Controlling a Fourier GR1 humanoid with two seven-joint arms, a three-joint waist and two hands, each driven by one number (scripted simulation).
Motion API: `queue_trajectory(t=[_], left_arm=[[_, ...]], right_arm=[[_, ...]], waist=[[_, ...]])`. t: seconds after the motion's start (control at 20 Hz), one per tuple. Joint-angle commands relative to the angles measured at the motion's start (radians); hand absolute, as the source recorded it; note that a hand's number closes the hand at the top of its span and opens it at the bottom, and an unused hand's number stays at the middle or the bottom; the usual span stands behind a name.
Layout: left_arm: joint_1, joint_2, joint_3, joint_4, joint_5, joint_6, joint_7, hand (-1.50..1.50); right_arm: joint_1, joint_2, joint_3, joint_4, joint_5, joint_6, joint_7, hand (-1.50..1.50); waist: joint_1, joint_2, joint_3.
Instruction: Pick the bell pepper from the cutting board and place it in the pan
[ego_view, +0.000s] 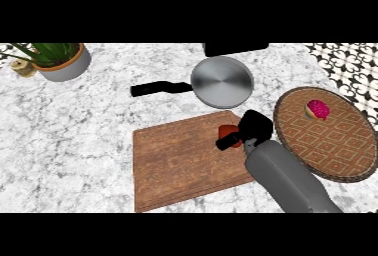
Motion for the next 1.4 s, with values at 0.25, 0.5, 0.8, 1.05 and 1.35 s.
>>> queue_trajectory(t=[0.25, 0.5, 0.8, 1.05, 1.35], left_arm=[[-0.186, -0.033, 0.024, -0.142, 0.046, 0.022, -0.119, 0.0], [-0.202, -0.059, 0.021, -0.157, 0.057, 0.007, -0.122, 0.0], [-0.237, -0.071, 0.027, -0.171, 0.045, 0.002, -0.135, 0.0], [-0.271, -0.071, 0.023, -0.172, 0.039, -0.025, -0.151, 0.0], [-0.319, -0.086, 0.01, -0.162, 0.025, -0.045, -0.148, 0.0]], right_arm=[[-0.098, -0.1, -0.012, -0.133, 0.242, -0.181, 0.084, 1.5], [-0.146, -0.101, -0.041, -0.196, 0.322, -0.174, 0.103, 1.5], [-0.166, -0.086, -0.122, -0.229, 0.375, -0.204, 0.117, 1.5], [-0.167, -0.073, -0.213, -0.222, 0.393, -0.254, 0.097, 1.5], [-0.185, -0.06, -0.344, -0.182, 0.392, -0.309, 0.07, 1.5]], waist=[[-0.065, -0.04, -0.017], [-0.052, -0.022, -0.016], [-0.023, 0.004, -0.013], [0.013, 0.029, -0.01], [0.051, 0.051, -0.008]])
